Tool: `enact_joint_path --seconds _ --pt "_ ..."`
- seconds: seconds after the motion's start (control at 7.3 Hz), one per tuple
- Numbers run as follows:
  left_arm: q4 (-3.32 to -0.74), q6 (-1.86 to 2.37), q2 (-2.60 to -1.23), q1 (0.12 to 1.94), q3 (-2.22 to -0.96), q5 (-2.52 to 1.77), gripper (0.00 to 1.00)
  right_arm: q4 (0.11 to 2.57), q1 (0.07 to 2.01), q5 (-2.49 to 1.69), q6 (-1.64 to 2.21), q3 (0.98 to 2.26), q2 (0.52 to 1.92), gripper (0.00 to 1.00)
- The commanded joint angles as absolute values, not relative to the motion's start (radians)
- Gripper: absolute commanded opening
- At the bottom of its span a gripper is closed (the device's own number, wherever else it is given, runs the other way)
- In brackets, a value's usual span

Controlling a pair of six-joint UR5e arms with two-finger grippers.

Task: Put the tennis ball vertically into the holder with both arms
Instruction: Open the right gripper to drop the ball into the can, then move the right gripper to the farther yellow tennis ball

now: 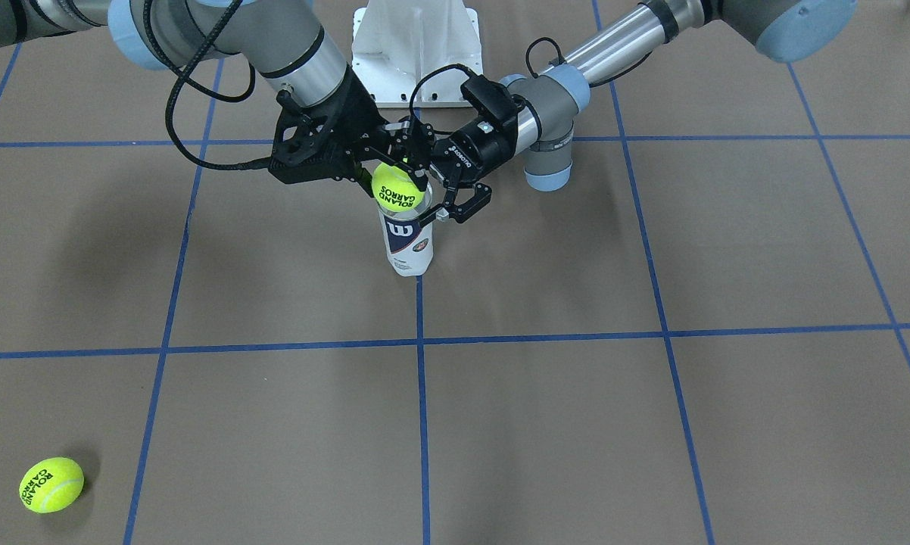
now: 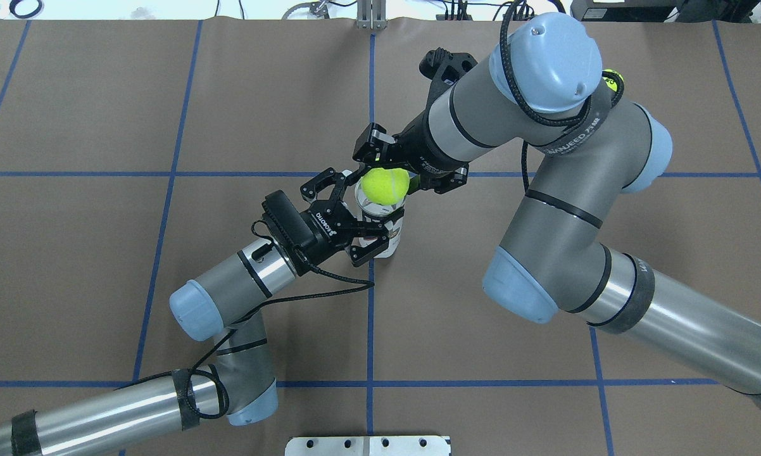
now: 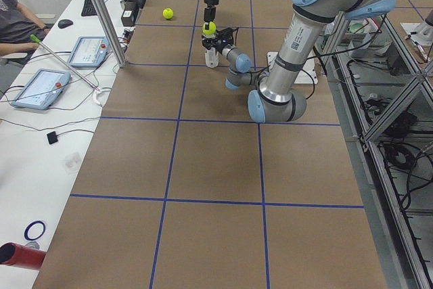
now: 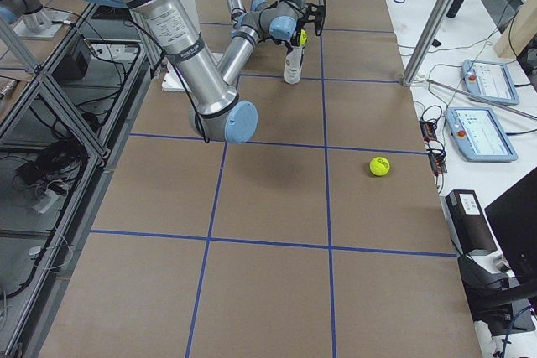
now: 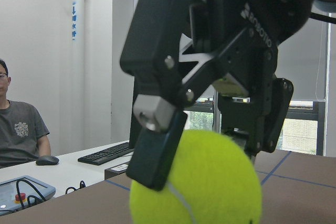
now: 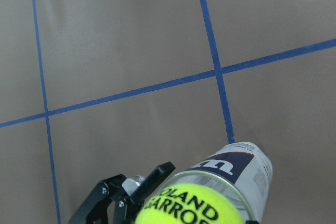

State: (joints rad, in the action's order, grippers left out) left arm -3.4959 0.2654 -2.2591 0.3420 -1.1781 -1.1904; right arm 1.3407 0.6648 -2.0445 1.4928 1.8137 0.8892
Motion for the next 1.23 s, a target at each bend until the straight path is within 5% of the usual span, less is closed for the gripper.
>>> enact_joint_path --seconds 0.0,0.55,1.1 --pt "-3.496 0.265 -2.258 0.342 -1.178 -1.19 0.9 1.341 0.663 -2.034 1.493 1.815 0.891 1.0" --pt "-3.496 0.267 -2.256 0.342 -1.178 -1.19 0.88 1.341 0.664 -2.036 1.493 1.819 0.896 1.0" --pt "-3.497 0.267 -2.256 0.342 -1.18 -1.19 0.87 1.394 0.895 -2.077 1.146 1.774 1.089 1.0"
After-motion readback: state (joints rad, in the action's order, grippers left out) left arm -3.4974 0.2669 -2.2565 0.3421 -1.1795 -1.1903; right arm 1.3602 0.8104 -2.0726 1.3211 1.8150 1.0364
